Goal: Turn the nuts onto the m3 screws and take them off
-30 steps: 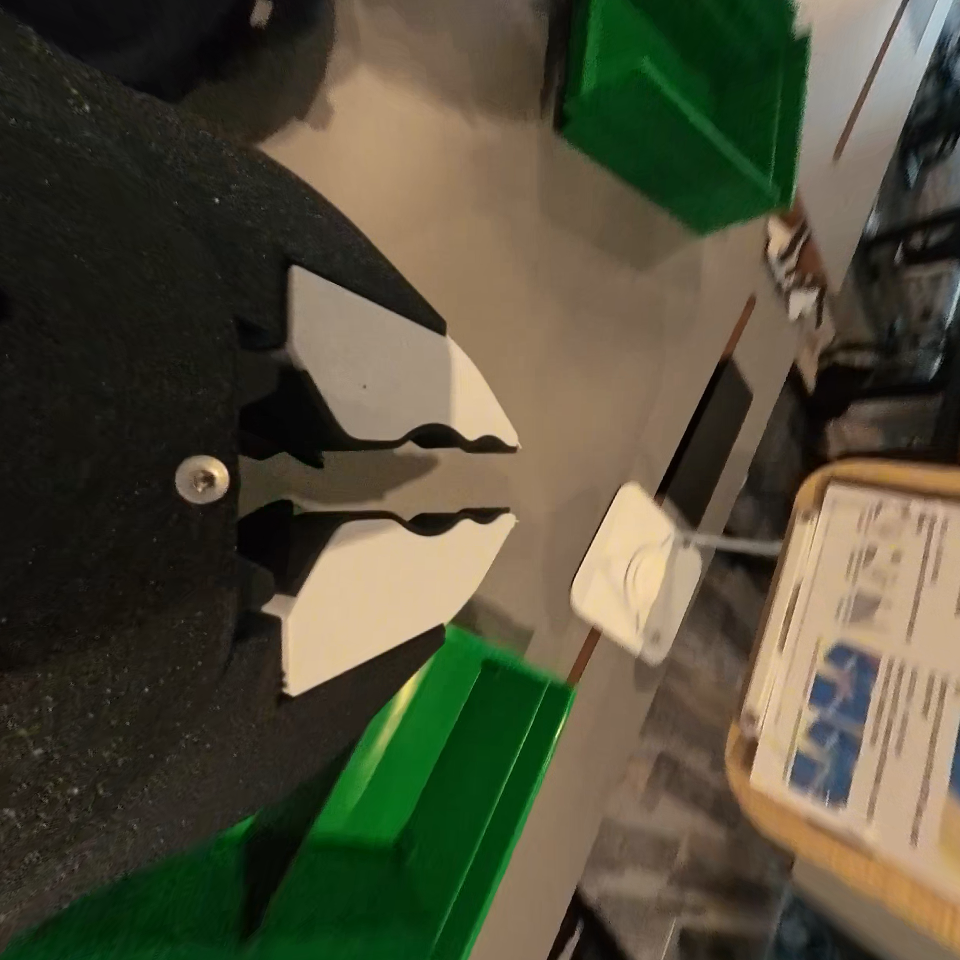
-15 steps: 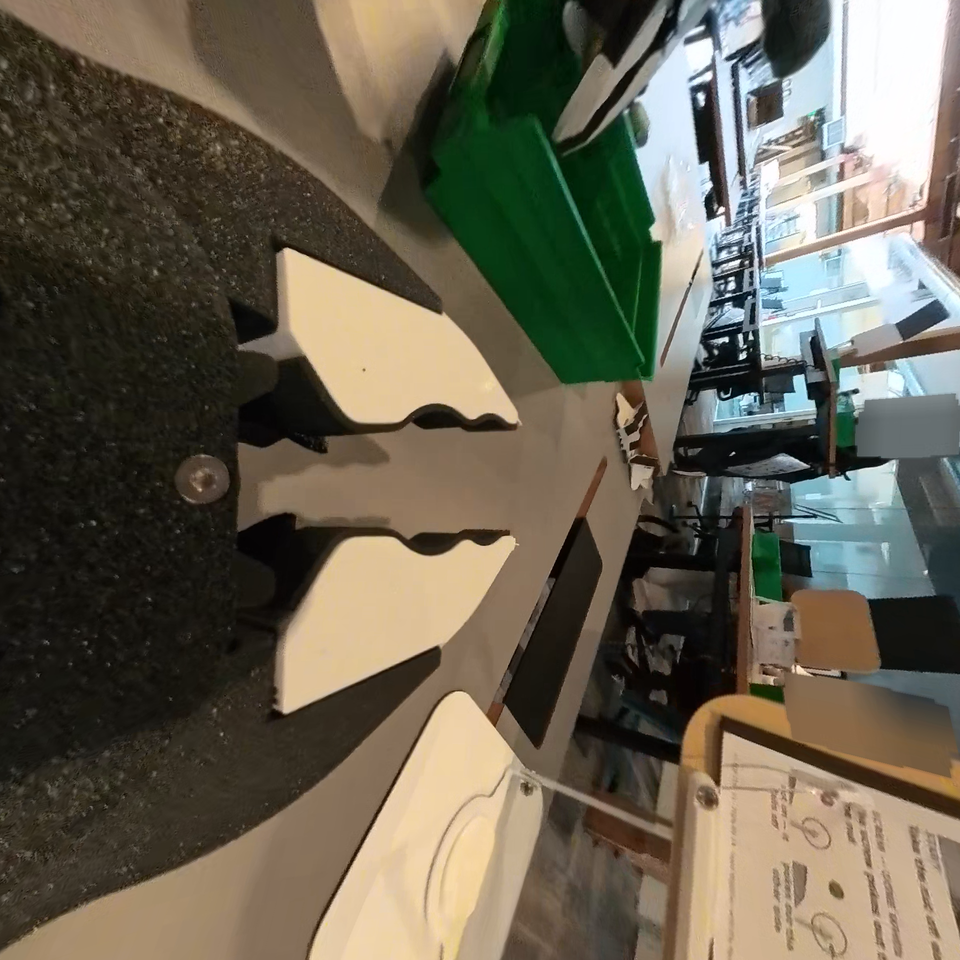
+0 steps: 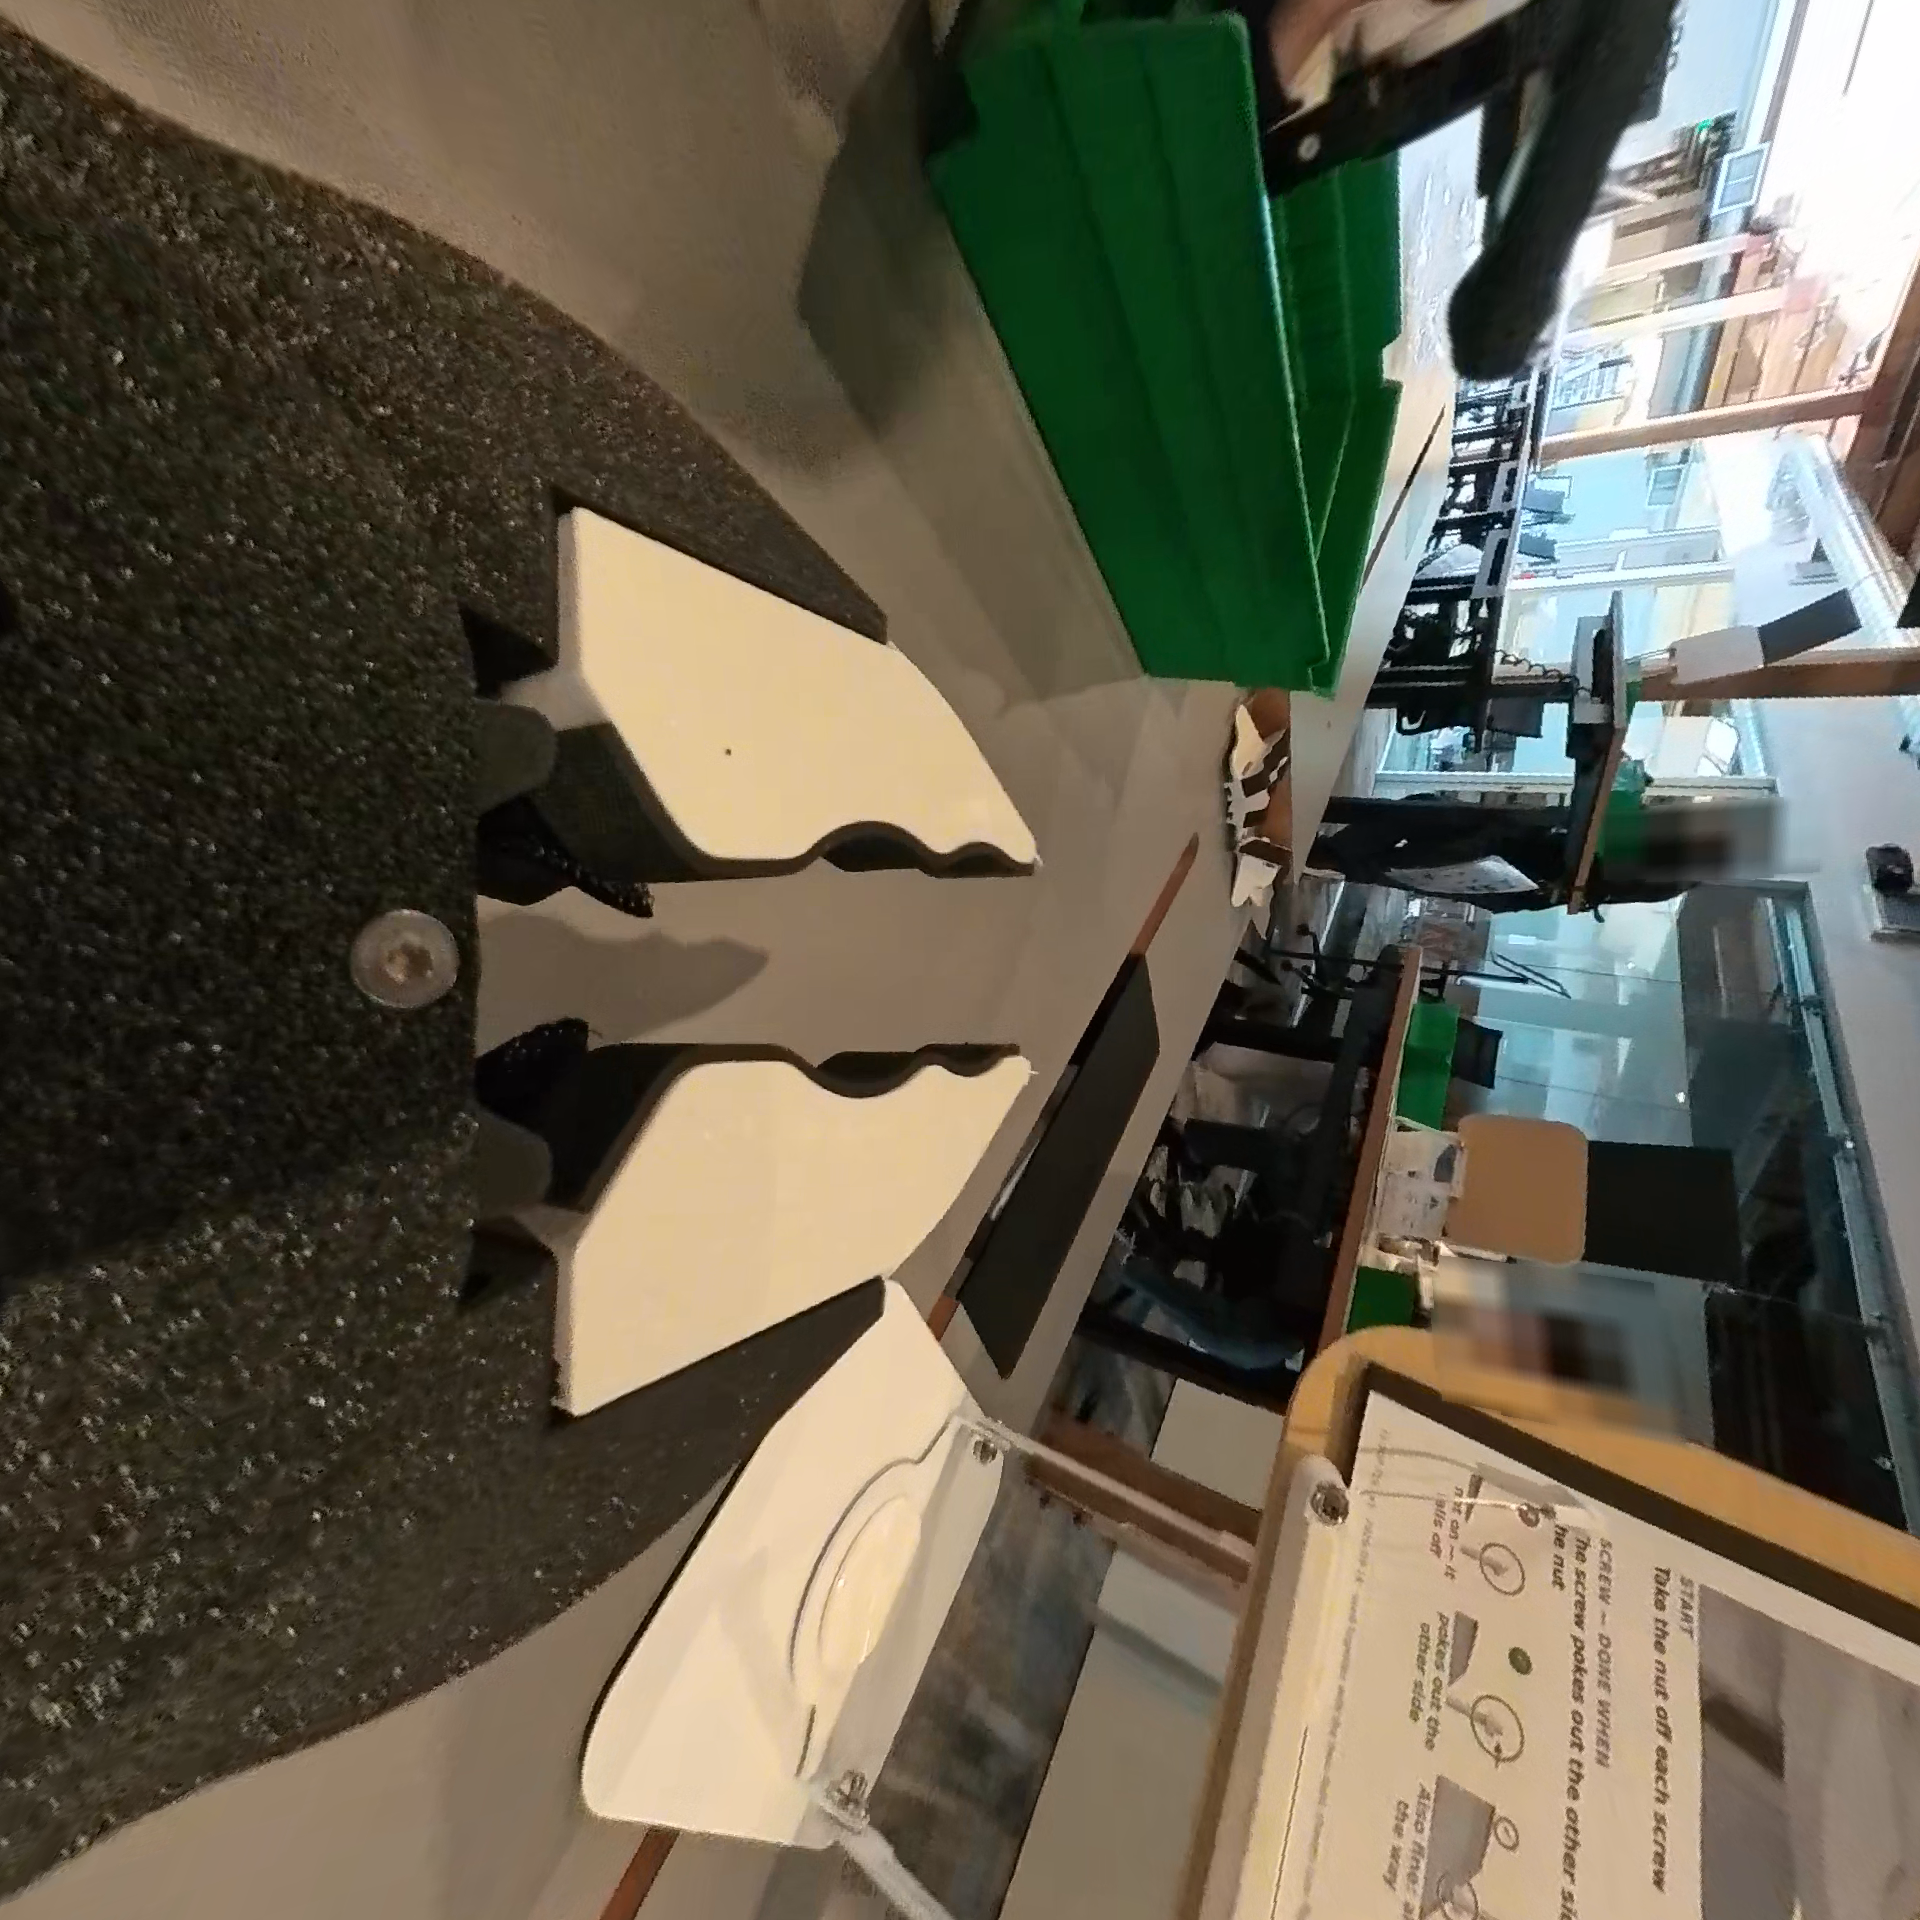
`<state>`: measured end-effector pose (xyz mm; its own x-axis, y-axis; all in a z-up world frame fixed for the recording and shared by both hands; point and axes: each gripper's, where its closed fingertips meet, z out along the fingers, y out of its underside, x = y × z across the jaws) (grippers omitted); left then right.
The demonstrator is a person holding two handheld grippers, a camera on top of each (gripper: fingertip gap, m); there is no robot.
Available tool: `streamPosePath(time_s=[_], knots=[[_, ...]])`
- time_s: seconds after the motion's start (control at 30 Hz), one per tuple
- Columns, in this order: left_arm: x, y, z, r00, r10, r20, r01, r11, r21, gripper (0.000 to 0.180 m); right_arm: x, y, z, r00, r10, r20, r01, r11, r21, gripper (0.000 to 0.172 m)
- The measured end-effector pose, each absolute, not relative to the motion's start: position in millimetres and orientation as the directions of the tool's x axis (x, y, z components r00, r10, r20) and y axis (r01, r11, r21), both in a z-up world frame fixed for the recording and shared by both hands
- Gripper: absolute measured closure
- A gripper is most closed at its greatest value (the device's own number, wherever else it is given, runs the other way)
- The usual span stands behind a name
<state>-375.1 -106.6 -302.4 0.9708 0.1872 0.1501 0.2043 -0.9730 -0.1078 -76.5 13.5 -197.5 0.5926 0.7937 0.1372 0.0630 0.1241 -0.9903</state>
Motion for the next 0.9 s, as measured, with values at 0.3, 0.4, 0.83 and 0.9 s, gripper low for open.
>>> streamPosePath(time_s=[0.3,0.4,0.83,0.9], knots=[[-388.0,-115.6,-311.0,0.984,0.171,-0.041,0.169,-0.984,-0.049,0.178,-72.8,17.4,-199.7,0.593,0.801,0.080,0.030,0.077,-0.997,0.141],[-388.1,-115.3,-310.5,0.994,0.085,-0.061,0.081,-0.994,-0.069,0.178,-72.6,16.2,-199.8,0.591,0.802,0.088,0.031,0.086,-0.996,0.143],[-232.8,-74.6,-162.0,0.877,-0.473,-0.089,-0.419,-0.658,-0.626,0.179,-39.2,36.5,-203.2,0.728,0.680,0.086,0.049,0.074,-0.996,0.148],[-179.4,-70.1,-179.7,0.773,-0.632,-0.065,-0.547,-0.610,-0.573,0.179,-25.0,38.9,-207.6,0.749,0.650,0.130,0.103,0.080,-0.991,0.152]])
